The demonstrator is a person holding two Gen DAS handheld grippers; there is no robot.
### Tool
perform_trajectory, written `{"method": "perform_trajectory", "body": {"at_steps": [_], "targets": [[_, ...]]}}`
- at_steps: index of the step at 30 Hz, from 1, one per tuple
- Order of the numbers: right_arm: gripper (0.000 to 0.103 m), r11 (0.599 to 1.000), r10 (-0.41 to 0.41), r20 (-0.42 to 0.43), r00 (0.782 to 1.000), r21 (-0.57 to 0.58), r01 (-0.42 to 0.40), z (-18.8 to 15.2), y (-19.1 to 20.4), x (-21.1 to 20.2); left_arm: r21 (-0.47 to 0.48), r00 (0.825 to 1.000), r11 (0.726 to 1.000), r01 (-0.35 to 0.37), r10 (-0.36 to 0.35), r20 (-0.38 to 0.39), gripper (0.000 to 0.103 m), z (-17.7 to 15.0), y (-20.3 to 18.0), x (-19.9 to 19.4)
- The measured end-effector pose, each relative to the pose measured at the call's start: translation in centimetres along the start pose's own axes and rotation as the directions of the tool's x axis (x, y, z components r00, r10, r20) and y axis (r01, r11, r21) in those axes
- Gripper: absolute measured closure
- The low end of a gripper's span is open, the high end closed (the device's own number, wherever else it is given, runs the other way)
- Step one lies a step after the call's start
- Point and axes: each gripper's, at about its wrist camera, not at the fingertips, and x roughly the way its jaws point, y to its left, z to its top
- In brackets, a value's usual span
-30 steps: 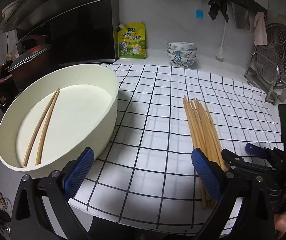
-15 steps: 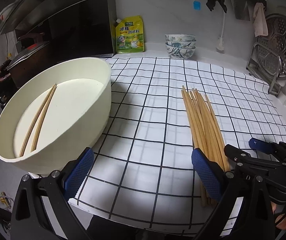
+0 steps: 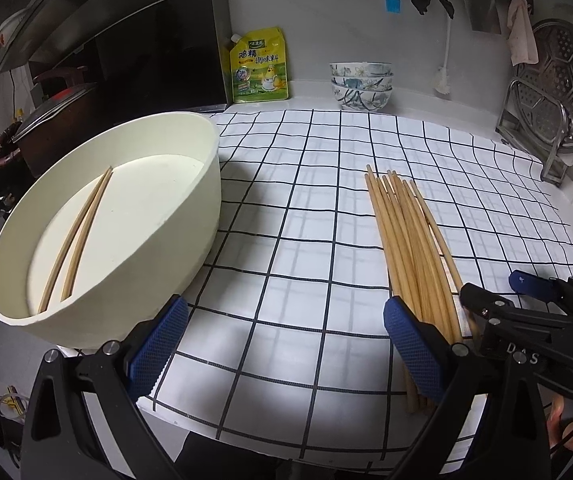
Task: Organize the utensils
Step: 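Lower the left tool onto the chopstick bundle while the right tool approaches it, then close the left tool on one chopstick while the right tool grasps another chopstick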
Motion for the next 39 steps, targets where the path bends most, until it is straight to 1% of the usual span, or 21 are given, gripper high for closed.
{"method": "perform_trajectory", "body": {"at_steps": [7,12,15,20,23,26,29,31,35,37,39], "targets": [[0.037,0.998,-0.028,0.004,1.000,0.055,0.028,0.0,-2.8,-0.2,-0.009,1.000,1.000,0.027,-0.027,-0.013,0.006,0.7,-1.2,1.1],[0.037,0.995,-0.043,0.005,0.999,0.093,0.043,0.0,-4.4,-0.4,0.006,1.000,1.000,0.018,-0.017,-0.024,0.006,1.1,-2.2,2.3],[0.037,0.996,-0.026,0.012,1.000,0.083,0.025,0.0,-4.4,-0.5,0.004,0.999,1.000,0.029,-0.029,-0.041,0.006,1.2,-2.5,3.0],[0.037,0.997,-0.007,0.022,1.000,0.075,0.005,0.0,-4.2,-0.5,0.025,0.999,0.999,0.024,-0.022,-0.045,0.006,1.4,-3.1,4.0],[0.037,0.997,-0.005,0.024,1.000,0.081,0.003,0.0,-4.3,-0.5,0.042,0.998,0.999,0.011,-0.008,-0.055,0.006,1.4,-3.5,4.7],[0.037,0.996,-0.001,0.026,1.000,0.085,-0.001,0.0,-4.3,-0.5,0.043,0.999,0.999,0.005,-0.003,-0.044,0.006,1.3,-3.4,4.7],[0.036,0.997,-0.001,0.026,1.000,0.082,-0.001,0.0,-4.3,-0.4,0.054,0.998,0.998,-0.028,0.031,-0.055,0.006,1.0,-3.1,5.0],[0.037,0.997,0.002,0.025,1.000,0.079,-0.004,0.0,-4.3,-0.4,0.036,0.998,0.999,-0.023,0.025,-0.053,0.006,0.9,-2.6,5.0],[0.037,0.997,-0.001,0.024,1.000,0.075,-0.001,0.0,-4.2,-0.4,0.026,0.996,1.000,-0.018,0.020,-0.085,0.006,0.8,-2.2,5.5],[0.037,0.997,0.001,0.024,1.000,0.075,-0.003,0.0,-4.1,-0.4,0.015,0.997,1.000,-0.004,0.005,-0.080,0.006,0.8,-2.1,5.4],[0.036,0.997,0.003,0.026,1.000,0.077,-0.005,0.1,-4.2,-0.4,0.003,0.998,1.000,0.014,-0.014,-0.057,0.006,1.0,-2.1,4.9]]}}
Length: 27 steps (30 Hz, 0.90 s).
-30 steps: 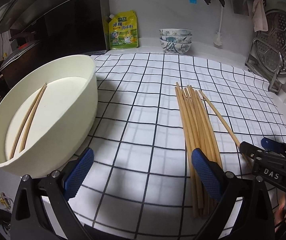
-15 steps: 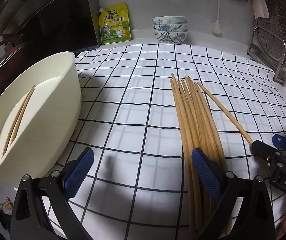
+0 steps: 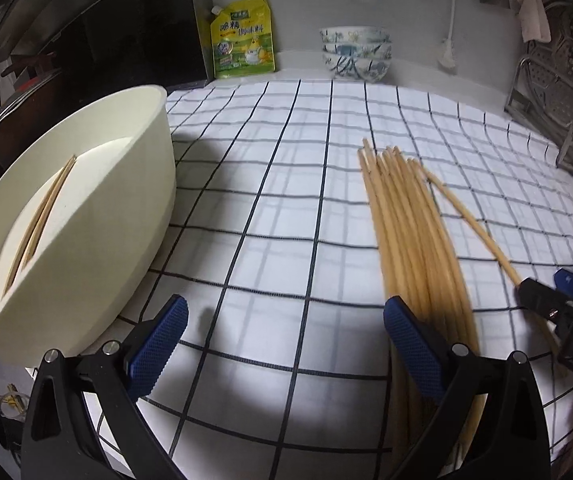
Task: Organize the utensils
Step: 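Close the left tool on one chopstick while the right tool grasps another chopstick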
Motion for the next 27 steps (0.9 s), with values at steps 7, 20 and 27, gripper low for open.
{"method": "perform_trajectory", "body": {"at_steps": [7,20,27], "targets": [[0.036,1.000,0.003,-0.001,1.000,0.001,-0.003,0.0,-0.1,0.0,0.023,1.000,1.000,0.005,-0.005,-0.016,0.006,-0.2,-0.6,0.5],[0.037,0.999,-0.022,0.016,1.000,-0.032,0.022,-0.1,0.8,0.3,0.022,0.999,0.999,-0.029,0.030,-0.044,0.007,0.5,-0.4,1.4],[0.063,0.991,-0.042,0.044,0.998,-0.125,0.047,-0.3,2.9,0.6,0.031,0.998,0.999,0.043,-0.041,-0.053,0.041,1.3,-1.2,1.6]]}}
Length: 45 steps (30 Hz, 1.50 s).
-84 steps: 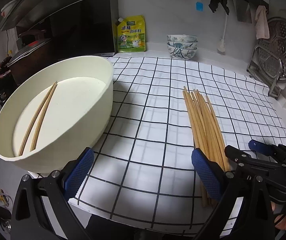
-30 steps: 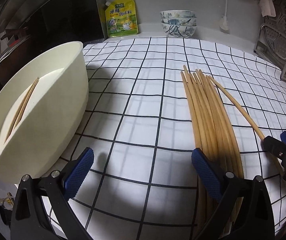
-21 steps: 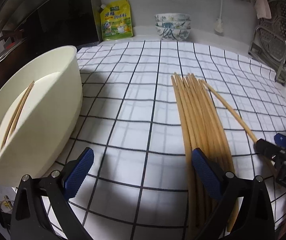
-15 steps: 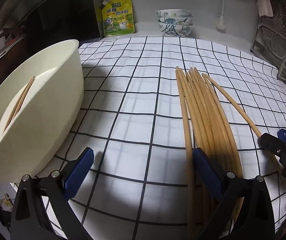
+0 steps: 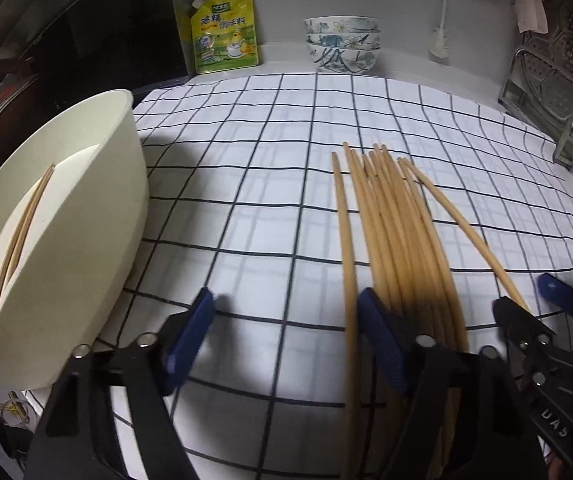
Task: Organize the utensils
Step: 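Close the left tool on one chopstick while the right tool grasps another chopstick, then carry the left tool's chopstick into the basin while the right tool carries its chopstick there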
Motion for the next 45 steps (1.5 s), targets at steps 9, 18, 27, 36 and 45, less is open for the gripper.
{"method": "perform_trajectory", "body": {"at_steps": [9,18,27,36,45], "targets": [[0.097,0.995,0.070,0.017,0.997,0.065,-0.071,0.0,-1.2,-0.3,0.023,0.997,0.997,0.071,-0.071,-0.005,0.096,-0.5,-0.9,-0.8],[0.097,0.977,0.147,0.120,0.982,0.137,-0.163,0.7,-1.9,-3.3,-0.009,0.991,0.994,0.110,-0.109,0.072,0.096,0.0,1.7,-4.8],[0.097,0.943,0.287,0.238,0.928,0.100,-0.318,3.4,3.7,-7.7,-0.058,0.974,0.995,0.082,-0.068,0.214,0.096,1.7,8.2,-10.9],[0.097,0.902,0.431,0.189,0.882,-0.066,-0.427,8.4,16.2,-6.8,-0.195,0.973,0.981,-0.019,0.063,0.221,0.096,2.1,19.0,-11.0],[0.097,0.889,0.448,0.083,0.890,-0.149,-0.434,11.7,25.2,-3.2,-0.228,0.976,0.971,-0.065,0.109,0.187,0.096,3.1,25.0,-8.4]]}}
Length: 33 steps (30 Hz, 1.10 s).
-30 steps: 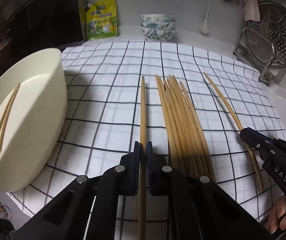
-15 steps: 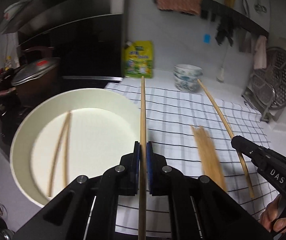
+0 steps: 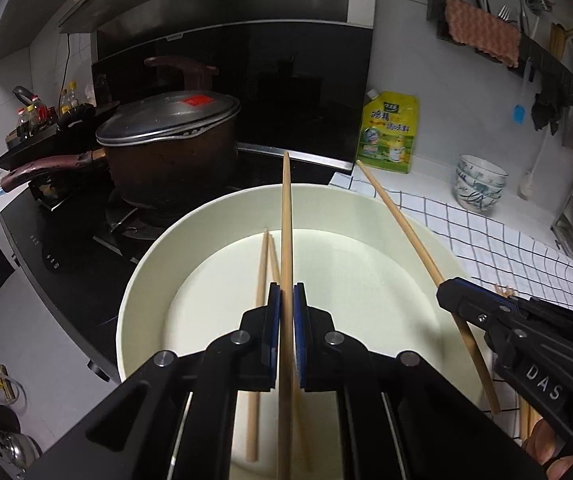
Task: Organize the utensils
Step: 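Carry the left tool's chopstick into the basin while the right tool carries its chopstick there, then lower both chopsticks into the basin and open both tools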
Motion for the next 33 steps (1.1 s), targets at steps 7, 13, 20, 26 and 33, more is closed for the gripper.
{"method": "perform_trajectory", "body": {"at_steps": [7,13,20,26,33], "targets": [[0.097,1.000,-0.022,-0.080,0.997,-0.020,0.021,0.2,1.0,3.5,-0.006,0.998,1.000,0.007,-0.007,-0.070,0.095,-0.2,1.5,3.0],[0.097,0.999,-0.041,-0.113,0.993,-0.016,0.039,-0.2,0.7,4.6,-0.017,0.996,1.000,0.020,-0.021,-0.086,0.095,-0.5,1.9,3.6],[0.094,0.999,-0.053,-0.102,0.993,-0.006,0.053,-0.1,0.3,4.1,-0.027,0.995,1.000,0.008,-0.011,-0.102,0.087,-0.6,2.2,3.5],[0.086,0.998,-0.065,-0.058,0.996,-0.011,0.065,-0.1,0.5,2.4,-0.060,0.995,0.998,-0.004,-0.002,-0.104,0.068,-0.9,2.8,2.8],[0.083,0.998,-0.070,-0.031,0.997,-0.006,0.070,-0.5,0.5,0.7,-0.064,0.997,0.998,-0.017,0.012,-0.081,0.054,-1.3,2.9,1.3]]}}
